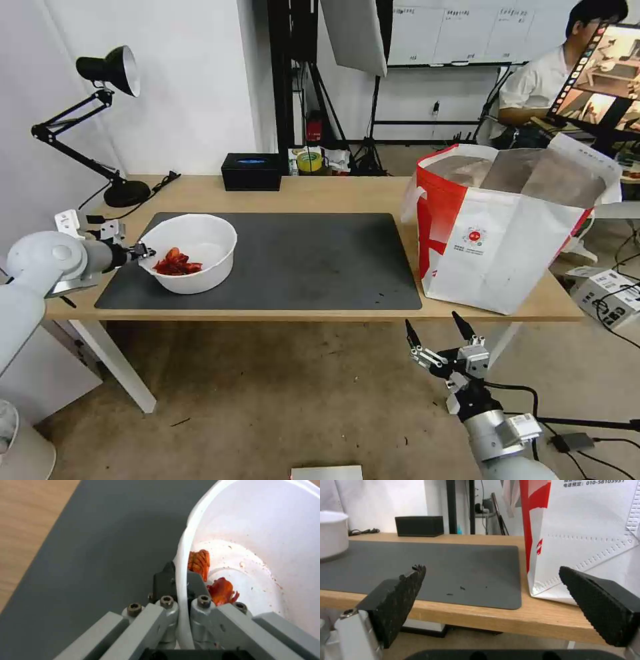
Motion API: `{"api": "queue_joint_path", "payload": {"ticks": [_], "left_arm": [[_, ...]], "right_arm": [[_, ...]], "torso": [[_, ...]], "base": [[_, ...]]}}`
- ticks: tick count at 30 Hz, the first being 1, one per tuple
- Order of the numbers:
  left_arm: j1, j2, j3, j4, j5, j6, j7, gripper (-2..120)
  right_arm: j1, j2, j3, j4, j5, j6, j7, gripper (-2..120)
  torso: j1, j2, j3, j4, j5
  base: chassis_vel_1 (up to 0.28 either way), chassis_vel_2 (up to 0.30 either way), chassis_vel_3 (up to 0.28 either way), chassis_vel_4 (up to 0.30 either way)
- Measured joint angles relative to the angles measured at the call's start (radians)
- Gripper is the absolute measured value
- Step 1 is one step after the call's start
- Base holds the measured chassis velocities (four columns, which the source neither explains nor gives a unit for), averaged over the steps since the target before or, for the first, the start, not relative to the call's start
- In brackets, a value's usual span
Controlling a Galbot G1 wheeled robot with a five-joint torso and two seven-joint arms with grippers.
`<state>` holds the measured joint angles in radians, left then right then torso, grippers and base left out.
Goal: Pick up the trash from the table and place it into the takeout bag.
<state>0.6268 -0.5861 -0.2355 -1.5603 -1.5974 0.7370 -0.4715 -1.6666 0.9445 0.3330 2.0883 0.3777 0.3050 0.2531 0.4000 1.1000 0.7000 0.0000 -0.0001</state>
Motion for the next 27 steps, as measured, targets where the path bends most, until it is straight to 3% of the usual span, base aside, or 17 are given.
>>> {"api": "queue_joint_path", "payload": {"ticks": [9, 14, 19, 21, 27], "left_arm": [[-0.091, -0.024, 0.02, -0.138, -0.002, -0.04, -0.003, 0], [-0.289, -0.093, 0.144, -0.216, -0.033, -0.076, -0.039, 0], [-0.42, -0.157, 0.252, -0.223, -0.075, -0.083, -0.112, 0], [-0.502, -0.222, 0.323, -0.208, -0.086, -0.091, -0.145, 0], [-0.613, -0.309, 0.41, -0.178, -0.088, -0.119, -0.152, 0]], "right_arm": [[0.0, 0.0, 0.0, 0.0, 0.0, 0.0, 0.0, 100], [0.0, 0.0, 0.0, 0.0, 0.0, 0.0, 0.0, 100], [0.0, 0.0, 0.0, 0.0, 0.0, 0.0, 0.0, 100], [0.0, 0.0, 0.0, 0.0, 0.0, 0.0, 0.0, 100], [0.0, 0.0, 0.0, 0.0, 0.0, 0.0, 0.0, 100]], "torso": [[0.0, 0.0, 0.0, 0.0001, 0.0], [0.0, 0.0, 0.0, -0.0002, 0.0004], [0.0, 0.0, 0.0, -0.0002, 0.0005], [0.0, 0.0, 0.0, 0.0002, 0.0002], [0.0, 0.0, 0.0, -0.0005, 0.0006]], "base": [[0.0, 0.0, 0.0, 0.0], [0.0, 0.0, 0.0, 0.0], [0.0, 0.0, 0.0, 0.0], [0.0, 0.0, 0.0, 0.0], [0.0, 0.0, 0.0, 0.0]]}}
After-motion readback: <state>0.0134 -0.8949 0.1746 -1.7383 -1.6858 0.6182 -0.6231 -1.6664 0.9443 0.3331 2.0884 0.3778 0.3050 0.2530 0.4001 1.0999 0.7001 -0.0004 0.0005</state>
